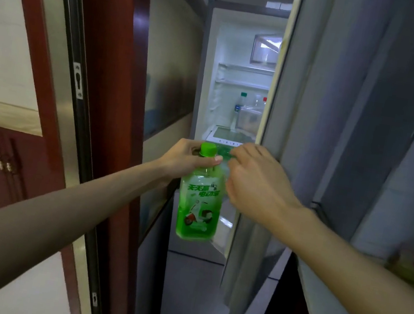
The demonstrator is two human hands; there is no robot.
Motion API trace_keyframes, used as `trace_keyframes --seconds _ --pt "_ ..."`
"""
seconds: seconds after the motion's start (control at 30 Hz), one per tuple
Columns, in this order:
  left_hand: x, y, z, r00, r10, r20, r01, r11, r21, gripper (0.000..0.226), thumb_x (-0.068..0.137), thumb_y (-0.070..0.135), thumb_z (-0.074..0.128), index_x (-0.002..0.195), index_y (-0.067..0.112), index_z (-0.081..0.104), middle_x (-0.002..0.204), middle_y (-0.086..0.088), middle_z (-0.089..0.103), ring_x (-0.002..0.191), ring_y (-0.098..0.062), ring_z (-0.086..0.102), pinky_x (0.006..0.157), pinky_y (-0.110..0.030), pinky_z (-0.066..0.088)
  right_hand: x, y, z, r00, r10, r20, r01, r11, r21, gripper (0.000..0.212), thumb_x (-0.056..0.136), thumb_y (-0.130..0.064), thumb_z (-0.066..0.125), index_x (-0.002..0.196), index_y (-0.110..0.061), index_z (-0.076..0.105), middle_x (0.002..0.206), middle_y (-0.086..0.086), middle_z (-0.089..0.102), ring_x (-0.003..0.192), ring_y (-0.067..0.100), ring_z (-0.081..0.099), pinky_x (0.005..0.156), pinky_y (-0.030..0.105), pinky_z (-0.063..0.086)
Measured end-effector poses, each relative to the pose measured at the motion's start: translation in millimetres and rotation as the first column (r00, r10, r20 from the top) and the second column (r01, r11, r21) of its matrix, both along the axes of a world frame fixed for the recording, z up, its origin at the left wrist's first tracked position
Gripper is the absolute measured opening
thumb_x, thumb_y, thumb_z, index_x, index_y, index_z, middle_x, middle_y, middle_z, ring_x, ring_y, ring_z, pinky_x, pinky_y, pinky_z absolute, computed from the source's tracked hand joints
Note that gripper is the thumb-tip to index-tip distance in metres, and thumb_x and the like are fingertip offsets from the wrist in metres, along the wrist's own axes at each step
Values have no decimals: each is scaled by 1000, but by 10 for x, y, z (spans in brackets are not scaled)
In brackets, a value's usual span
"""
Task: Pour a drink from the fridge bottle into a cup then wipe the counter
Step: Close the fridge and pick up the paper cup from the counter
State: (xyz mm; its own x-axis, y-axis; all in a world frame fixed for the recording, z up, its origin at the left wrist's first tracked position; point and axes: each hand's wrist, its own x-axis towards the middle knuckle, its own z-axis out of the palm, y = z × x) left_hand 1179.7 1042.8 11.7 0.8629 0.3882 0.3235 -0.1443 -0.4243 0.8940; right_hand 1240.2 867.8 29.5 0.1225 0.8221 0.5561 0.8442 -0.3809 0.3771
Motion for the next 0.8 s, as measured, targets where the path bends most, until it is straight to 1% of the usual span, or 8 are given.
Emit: trace_keyframes --seconds 0.07,0.13,0.27,0.33,0.43,0.57,0.67,0.8 --pt "-28 5 -63 1000 20 -15 -20 1000 -18 23 88 17 72 105 0 71 99 -15 74 87 -19 69 80 -27 58 35 -76 -134 994 81 78 -81 997 -3 13 71 -9 61 79 -2 69 81 14 63 84 34 58 89 45 48" --pt "-55 -3 -119 999 34 -29 -35 999 -28 26 88 18 73 104 -2 71 95 -13 74 84 -17 70 78 -28 57 97 -114 -261 981 134 141 -133 991 -23 15 76 -9 58 82 -2 69 85 15 65 90 34 58 97 45 44" --pt "-144 32 -216 993 107 -45 -108 993 -40 27 88 23 74 101 -1 72 92 -9 74 82 -15 70 77 -25 56 338 -47 -468 949 163 269 -144 985 -91 36 87 -13 39 95 0 71 107 19 68 112 35 56 116 42 23" --pt "-194 80 -279 984 162 -69 -164 986 -40 32 86 27 75 103 0 72 99 -14 75 87 -18 71 82 -28 56 445 54 -567 929 208 305 -179 977 -118 35 89 -12 40 98 1 72 110 18 69 112 33 58 116 41 24" --pt "-258 194 -396 964 246 -105 -250 968 -32 38 83 32 77 101 -1 72 102 -19 73 87 -20 71 81 -30 56 497 287 -653 912 280 301 -256 960 -116 32 90 -11 41 93 -3 72 101 13 70 104 31 60 115 39 24" --pt "-310 398 -540 921 340 -189 -347 938 -5 58 64 52 84 94 3 74 98 -18 75 94 -32 72 91 -49 56 513 624 -695 901 324 289 -288 944 -162 29 87 -13 44 86 -5 72 92 12 69 97 30 58 113 40 31" --pt "-281 574 -635 897 380 -227 -395 918 -27 41 73 37 85 93 4 74 97 -17 75 93 -31 73 89 -48 58 600 813 -755 890 353 289 -295 929 -225 29 87 -16 46 88 -3 72 94 12 69 101 30 58 114 41 30" --pt "-151 811 -778 866 441 -236 -461 886 -39 30 72 34 86 80 9 72 85 -10 75 81 -25 73 79 -39 60 771 1098 -814 883 341 322 -266 930 -253 33 88 -17 48 107 -1 70 114 15 68 121 31 54 120 41 17"
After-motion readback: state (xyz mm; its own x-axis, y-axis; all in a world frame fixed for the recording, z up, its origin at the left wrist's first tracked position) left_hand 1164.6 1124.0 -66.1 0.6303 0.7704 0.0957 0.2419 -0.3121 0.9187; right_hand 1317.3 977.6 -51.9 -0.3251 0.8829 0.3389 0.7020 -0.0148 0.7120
